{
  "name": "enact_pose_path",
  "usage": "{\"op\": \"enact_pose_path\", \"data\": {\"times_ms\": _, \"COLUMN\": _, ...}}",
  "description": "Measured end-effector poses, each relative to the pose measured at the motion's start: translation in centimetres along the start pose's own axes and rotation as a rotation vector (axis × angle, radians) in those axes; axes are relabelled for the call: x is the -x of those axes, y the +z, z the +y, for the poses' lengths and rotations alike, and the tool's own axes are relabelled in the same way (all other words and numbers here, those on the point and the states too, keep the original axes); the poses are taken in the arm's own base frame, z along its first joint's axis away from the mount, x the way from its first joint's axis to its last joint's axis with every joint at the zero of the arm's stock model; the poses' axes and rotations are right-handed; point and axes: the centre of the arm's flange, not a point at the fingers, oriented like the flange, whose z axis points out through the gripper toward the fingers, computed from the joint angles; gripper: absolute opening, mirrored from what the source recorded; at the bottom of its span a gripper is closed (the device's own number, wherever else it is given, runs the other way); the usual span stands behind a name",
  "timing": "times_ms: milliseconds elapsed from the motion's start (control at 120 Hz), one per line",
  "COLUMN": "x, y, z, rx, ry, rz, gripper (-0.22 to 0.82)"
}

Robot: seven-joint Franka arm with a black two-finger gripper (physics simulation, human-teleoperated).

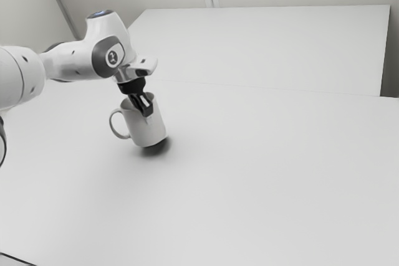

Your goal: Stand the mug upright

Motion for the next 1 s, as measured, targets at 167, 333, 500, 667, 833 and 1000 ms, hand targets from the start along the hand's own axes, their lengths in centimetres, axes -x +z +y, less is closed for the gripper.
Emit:
{"op": "enact_pose_path", "data": {"times_ms": 167, "x": 2.6, "y": 2.0, "z": 5.4, "rx": -0.064, "ry": -0.077, "rz": -0.007, "gripper": -0.18}}
{"op": "enact_pose_path", "data": {"times_ms": 333, "x": 3.3, "y": 4.3, "z": 8.3, "rx": -0.095, "ry": -0.154, "rz": 0.029, "gripper": -0.18}}
{"op": "enact_pose_path", "data": {"times_ms": 500, "x": 4.4, "y": 4.9, "z": 6.8, "rx": -0.105, "ry": -0.285, "rz": 0.063, "gripper": 0.19}}
{"op": "enact_pose_path", "data": {"times_ms": 667, "x": 5.3, "y": 4.4, "z": 5.8, "rx": -0.112, "ry": -0.382, "rz": 0.093, "gripper": 0.42}}
{"op": "enact_pose_path", "data": {"times_ms": 833, "x": 4.6, "y": 0.6, "z": 6.9, "rx": -0.135, "ry": -0.412, "rz": 0.176, "gripper": 0.52}}
{"op": "enact_pose_path", "data": {"times_ms": 1000, "x": 1.6, "y": -15.6, "z": 7.3, "rx": -0.156, "ry": -0.434, "rz": 0.295, "gripper": 0.57}}
